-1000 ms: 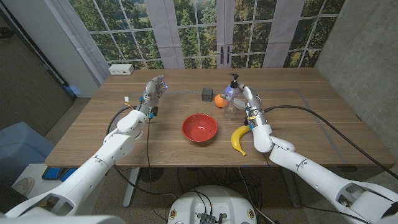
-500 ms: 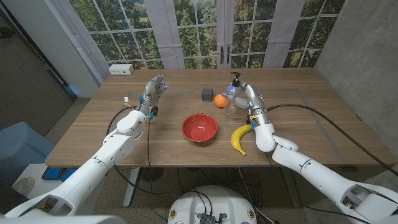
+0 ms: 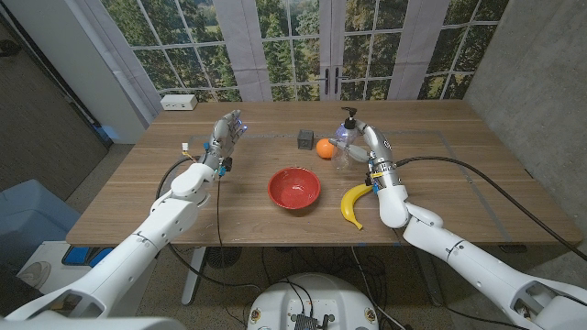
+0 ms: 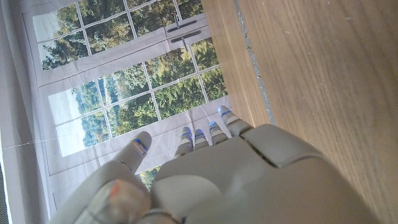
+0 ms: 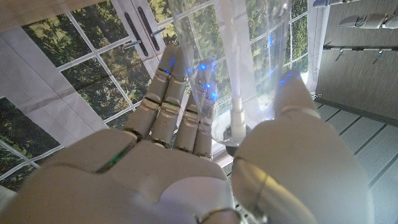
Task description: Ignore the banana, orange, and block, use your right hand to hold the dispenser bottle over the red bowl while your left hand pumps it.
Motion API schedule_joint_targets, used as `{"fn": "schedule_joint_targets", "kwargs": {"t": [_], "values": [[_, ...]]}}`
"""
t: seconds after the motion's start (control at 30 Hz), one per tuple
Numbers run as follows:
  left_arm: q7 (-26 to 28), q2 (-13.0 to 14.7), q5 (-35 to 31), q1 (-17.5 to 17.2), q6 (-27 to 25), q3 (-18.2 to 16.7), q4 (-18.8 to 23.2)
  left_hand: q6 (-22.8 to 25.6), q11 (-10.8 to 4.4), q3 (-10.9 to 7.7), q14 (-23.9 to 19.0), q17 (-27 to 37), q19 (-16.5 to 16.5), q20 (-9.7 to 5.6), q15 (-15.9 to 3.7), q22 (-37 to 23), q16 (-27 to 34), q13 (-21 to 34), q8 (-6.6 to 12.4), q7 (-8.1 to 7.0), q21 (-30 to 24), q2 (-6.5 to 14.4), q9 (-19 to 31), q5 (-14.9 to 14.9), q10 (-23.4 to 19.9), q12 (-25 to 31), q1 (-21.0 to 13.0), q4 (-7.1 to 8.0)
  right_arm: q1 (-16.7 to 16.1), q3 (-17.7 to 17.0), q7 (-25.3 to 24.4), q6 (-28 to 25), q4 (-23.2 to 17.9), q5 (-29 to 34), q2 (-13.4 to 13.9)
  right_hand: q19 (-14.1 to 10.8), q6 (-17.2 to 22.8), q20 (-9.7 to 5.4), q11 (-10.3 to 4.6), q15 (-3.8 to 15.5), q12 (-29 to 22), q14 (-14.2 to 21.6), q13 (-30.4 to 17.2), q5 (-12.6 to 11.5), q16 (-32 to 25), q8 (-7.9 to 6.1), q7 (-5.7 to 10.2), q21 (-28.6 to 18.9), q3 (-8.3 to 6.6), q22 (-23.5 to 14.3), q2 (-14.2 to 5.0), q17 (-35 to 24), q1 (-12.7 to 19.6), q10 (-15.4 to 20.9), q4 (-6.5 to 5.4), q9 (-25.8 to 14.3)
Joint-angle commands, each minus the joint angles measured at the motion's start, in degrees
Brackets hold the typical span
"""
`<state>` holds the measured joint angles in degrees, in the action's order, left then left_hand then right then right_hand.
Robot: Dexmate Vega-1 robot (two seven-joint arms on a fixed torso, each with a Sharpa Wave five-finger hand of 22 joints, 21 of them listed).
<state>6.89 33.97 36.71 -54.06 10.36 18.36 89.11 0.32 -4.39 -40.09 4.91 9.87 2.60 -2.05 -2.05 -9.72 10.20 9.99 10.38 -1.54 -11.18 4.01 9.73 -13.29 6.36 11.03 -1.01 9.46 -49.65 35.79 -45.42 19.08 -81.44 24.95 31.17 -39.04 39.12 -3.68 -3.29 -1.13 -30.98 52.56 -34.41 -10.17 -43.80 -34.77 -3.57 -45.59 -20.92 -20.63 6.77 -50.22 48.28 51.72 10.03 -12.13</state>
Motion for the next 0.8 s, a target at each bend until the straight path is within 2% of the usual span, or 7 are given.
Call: {"fn": "schedule_joint_targets", "kwargs": {"t": [0.03, 0.1, 0.17, 0.33, 0.4, 0.57, 0.8], "values": [[-0.19, 0.48, 0.56, -1.07, 0.25, -0.60, 0.74, 0.03, 0.12, -0.24, -0.37, 0.15, 0.49, -1.66, -2.47, -0.18, 0.22, 0.23, -0.03, -0.30, -0.06, 5.44, 0.19, -0.21, -0.10, 0.05, -0.01, -0.15, -3.56, -1.53, -0.57, -2.09, -4.47, 0.52, 1.00, 0.28, 13.27, -7.29, -6.71, 14.22, -0.12, 9.25, -0.38, -0.23, 0.18, -0.37, 9.16, -0.60, -4.26, -0.04, -12.64, -2.20, 12.56, 7.37, -0.83, -0.11], [0.03, 0.77, 0.18, -1.26, 0.18, -0.59, 1.02, 0.04, 0.12, -0.24, -0.35, 0.15, 0.48, -1.67, -2.46, -0.18, 0.20, 0.23, -0.03, -0.31, -0.06, 5.43, 0.19, -0.21, -0.10, 0.05, -0.02, -0.15, -4.03, -1.81, 0.59, -1.66, -5.15, -0.58, 1.39, 0.41, 13.22, -7.35, -6.82, 14.22, -0.41, 9.33, -0.57, -0.23, 0.33, -0.37, 9.14, -0.84, -4.22, 0.00, -12.64, -2.37, 12.60, 8.18, -0.82, -0.11], [-0.30, 0.84, 0.42, -1.38, 0.35, -0.71, 0.99, 0.03, 0.09, -0.24, -0.37, 0.15, 0.49, -1.68, -2.48, -0.18, 0.21, 0.23, -0.03, -0.30, -0.05, 5.43, 0.19, -0.21, -0.12, 0.05, -0.02, -0.15, -4.59, -1.96, -0.52, -2.89, -5.85, 0.81, 1.28, 0.51, 13.25, -7.34, -6.88, 14.22, -0.42, 9.38, -0.67, -0.23, 0.38, -0.39, 9.08, -0.92, -4.21, 0.01, -12.65, -2.43, 12.62, 8.21, -0.83, -0.12], [-0.29, 1.28, 0.42, -1.93, 0.55, -1.07, 1.53, 0.04, 0.11, -0.25, -0.37, 0.15, 0.49, -1.67, -2.47, -0.18, 0.19, 0.23, -0.02, -0.30, -0.05, 5.42, 0.19, -0.21, -0.13, 0.05, -0.02, -0.16, -5.64, -2.52, -0.09, -2.26, -7.10, 0.13, 1.74, 0.74, 13.24, -7.30, -6.86, 14.21, -0.34, 9.48, -0.88, -0.24, 0.59, -0.40, 9.10, -1.26, -4.13, 0.07, -12.65, -2.68, 12.64, 8.22, -0.84, -0.13], [0.10, 1.25, 0.34, -2.20, 0.81, -1.28, 1.66, 0.05, 0.12, -0.25, -0.39, 0.15, 0.49, -1.72, -2.45, -0.18, 0.20, 0.23, -0.02, -0.33, -0.04, 5.42, 0.19, -0.21, -0.15, 0.06, -0.02, -0.17, -6.14, -2.66, -1.79, -2.77, -7.37, 1.60, 1.53, 0.86, 13.17, -7.31, -6.79, 14.21, -0.31, 9.48, -1.00, -0.24, 0.70, -0.38, 9.14, -1.37, -4.10, 0.09, -12.65, -2.74, 12.64, 8.18, -0.84, -0.14], [-0.67, 1.38, 1.80, -2.66, 0.39, -1.75, 1.96, 0.04, 0.12, -0.25, -0.37, 0.15, 0.50, -1.71, -2.45, -0.18, 0.18, 0.23, -0.02, -0.30, -0.04, 5.41, 0.19, -0.21, -0.14, 0.05, -0.03, -0.18, -7.38, -3.30, -0.63, -3.04, -9.06, 0.81, 2.19, 1.03, 13.06, -7.32, -6.96, 14.20, -0.18, 9.52, -1.18, -0.25, 0.92, -0.36, 9.15, -1.68, -4.02, 0.15, -12.64, -2.96, 12.63, 8.06, -0.87, -0.15], [-0.33, 1.46, 1.50, -3.05, 0.67, -1.81, 2.36, 0.04, 0.06, -0.25, -0.44, 0.15, 0.51, -1.77, -2.44, -0.19, 0.19, 0.23, -0.02, -0.30, -0.04, 5.40, 0.19, -0.21, -0.18, 0.06, -0.03, -0.19, -9.32, -4.24, -1.59, -3.27, -10.87, 1.65, 2.96, 1.22, 13.06, -7.31, -6.91, 14.21, 0.03, 9.57, -1.20, -0.26, 1.28, -0.40, 9.22, -2.16, -3.92, 0.24, -12.68, -3.20, 12.61, 8.22, -0.92, -0.18]]}}
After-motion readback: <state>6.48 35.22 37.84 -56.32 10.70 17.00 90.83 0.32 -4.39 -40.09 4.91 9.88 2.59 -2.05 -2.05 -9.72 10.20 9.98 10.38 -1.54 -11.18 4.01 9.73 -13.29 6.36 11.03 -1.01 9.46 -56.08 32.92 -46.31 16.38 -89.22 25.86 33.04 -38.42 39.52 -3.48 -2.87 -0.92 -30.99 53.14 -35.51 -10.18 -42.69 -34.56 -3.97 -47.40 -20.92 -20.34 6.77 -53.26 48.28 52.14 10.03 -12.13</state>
